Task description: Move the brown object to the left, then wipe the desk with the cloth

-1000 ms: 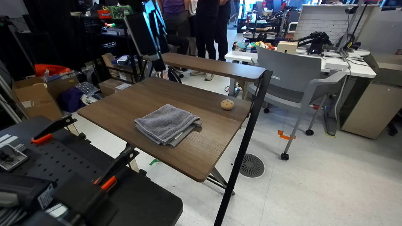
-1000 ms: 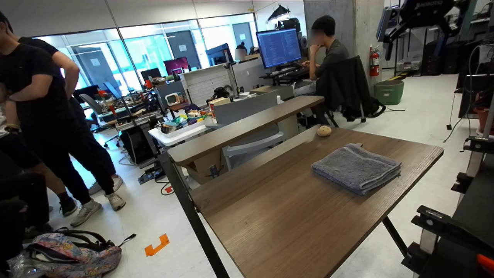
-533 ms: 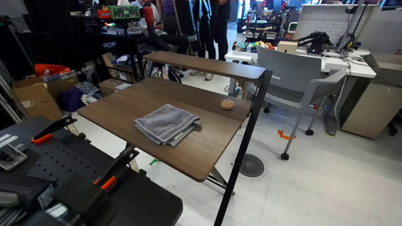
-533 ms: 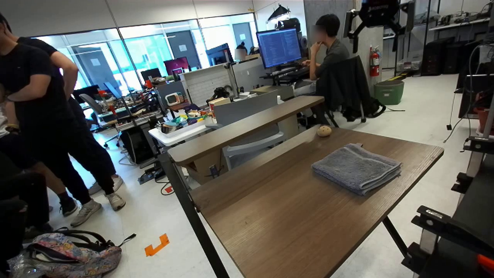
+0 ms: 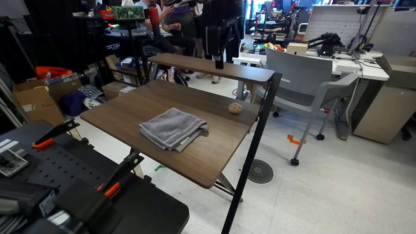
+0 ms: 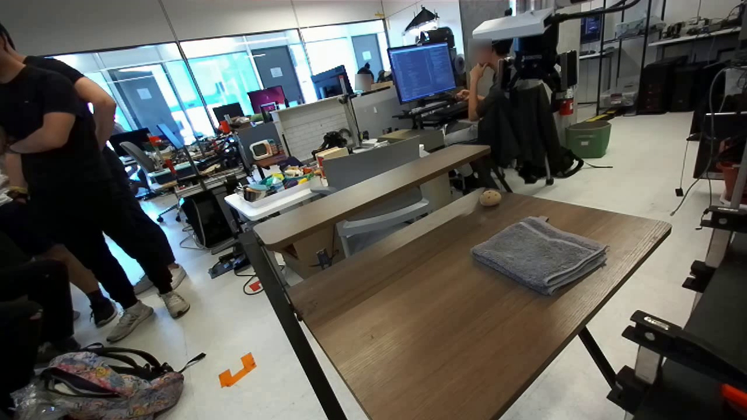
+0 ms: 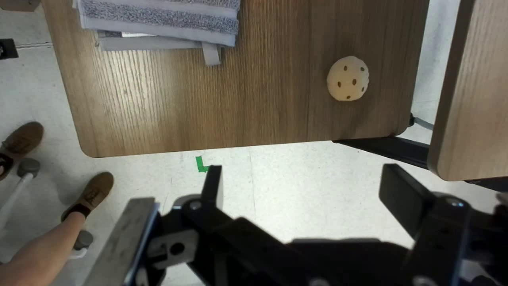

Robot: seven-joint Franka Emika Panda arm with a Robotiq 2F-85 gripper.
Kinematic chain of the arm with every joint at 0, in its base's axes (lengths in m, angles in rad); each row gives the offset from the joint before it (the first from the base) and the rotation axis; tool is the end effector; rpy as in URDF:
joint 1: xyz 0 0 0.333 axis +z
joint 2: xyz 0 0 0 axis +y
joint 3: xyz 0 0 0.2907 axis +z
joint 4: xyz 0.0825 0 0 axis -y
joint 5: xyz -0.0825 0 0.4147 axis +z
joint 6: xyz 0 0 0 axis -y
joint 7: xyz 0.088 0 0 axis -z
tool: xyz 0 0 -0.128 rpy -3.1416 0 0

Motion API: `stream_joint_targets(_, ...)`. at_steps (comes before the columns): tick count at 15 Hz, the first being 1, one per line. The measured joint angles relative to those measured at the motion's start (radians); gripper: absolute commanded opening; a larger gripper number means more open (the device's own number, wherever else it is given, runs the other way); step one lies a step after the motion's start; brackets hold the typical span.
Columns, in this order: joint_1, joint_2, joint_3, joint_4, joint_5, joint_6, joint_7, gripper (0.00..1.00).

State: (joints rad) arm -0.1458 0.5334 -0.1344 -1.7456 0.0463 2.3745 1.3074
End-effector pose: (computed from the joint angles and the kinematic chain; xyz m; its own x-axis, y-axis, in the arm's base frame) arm 0.6626 -0.1844 0.2182 -0.0292 -0.9979 0.0580 -0.9958 0.0240 -0.0887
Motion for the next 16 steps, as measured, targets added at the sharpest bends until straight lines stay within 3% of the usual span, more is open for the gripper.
stream_joint_targets(4, 0.003, 0.008, -0.002, 0.0, 0.004, 0.055, 0.001, 1.0)
stream_joint_targets(6, 0.008, 0.025, -0.002, 0.01, -0.015, 0.068, -0.067, 1.0)
stream_joint_targets(12, 0.009, 0.151, -0.002, 0.213, -0.024, -0.13, -0.362, 1.0)
stream_joint_targets(16, 0.009, 0.243, -0.002, 0.383, -0.024, -0.34, -0.509, 1.0)
